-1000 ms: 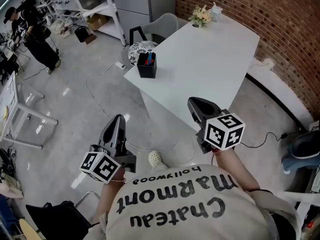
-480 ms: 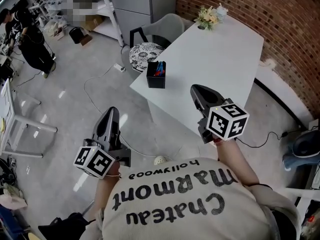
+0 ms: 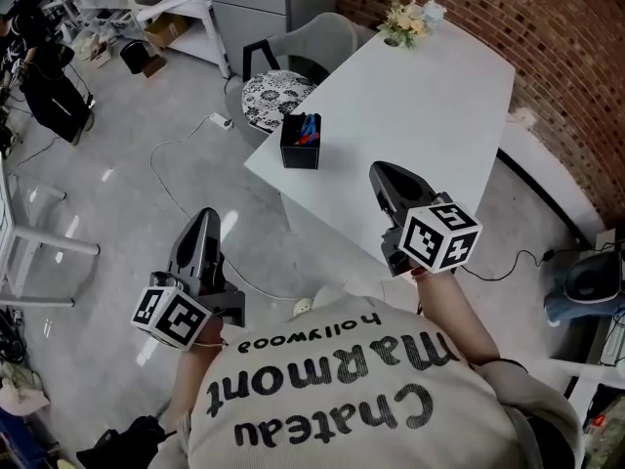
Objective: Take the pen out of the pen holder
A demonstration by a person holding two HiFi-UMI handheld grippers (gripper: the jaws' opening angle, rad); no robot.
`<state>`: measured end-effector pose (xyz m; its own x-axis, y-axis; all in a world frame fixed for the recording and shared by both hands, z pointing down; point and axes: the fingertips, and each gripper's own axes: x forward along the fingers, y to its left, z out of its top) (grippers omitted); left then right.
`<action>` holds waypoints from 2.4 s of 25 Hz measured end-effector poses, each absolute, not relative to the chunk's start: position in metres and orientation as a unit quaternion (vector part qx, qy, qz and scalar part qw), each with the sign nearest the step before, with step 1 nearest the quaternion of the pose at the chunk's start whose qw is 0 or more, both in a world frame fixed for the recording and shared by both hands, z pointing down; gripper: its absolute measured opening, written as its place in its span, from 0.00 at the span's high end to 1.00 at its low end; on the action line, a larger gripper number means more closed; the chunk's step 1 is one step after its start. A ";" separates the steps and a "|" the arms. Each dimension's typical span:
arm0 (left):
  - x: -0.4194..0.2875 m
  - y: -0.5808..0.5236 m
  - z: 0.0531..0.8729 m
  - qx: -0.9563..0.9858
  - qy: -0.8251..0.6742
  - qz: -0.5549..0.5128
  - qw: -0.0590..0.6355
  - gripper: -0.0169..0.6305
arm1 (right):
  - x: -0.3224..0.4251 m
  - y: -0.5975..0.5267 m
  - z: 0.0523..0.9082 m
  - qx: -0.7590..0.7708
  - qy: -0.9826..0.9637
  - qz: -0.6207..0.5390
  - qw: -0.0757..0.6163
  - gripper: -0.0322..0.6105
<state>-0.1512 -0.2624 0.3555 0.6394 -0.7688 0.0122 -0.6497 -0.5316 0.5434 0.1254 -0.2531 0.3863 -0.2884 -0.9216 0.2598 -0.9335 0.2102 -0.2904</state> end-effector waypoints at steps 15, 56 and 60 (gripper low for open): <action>-0.182 -0.275 0.335 0.817 -0.507 -0.134 0.242 0.97 | 0.139 -0.338 0.411 0.541 -0.816 0.194 0.069 0.79; -0.277 -0.254 0.366 0.701 -0.654 -0.131 0.250 0.97 | 0.108 -0.460 0.506 0.486 -0.823 0.262 0.134 0.75; -0.278 -0.253 0.367 0.698 -0.657 -0.134 0.249 0.97 | 0.106 -0.461 0.508 0.479 -0.827 0.259 0.142 0.75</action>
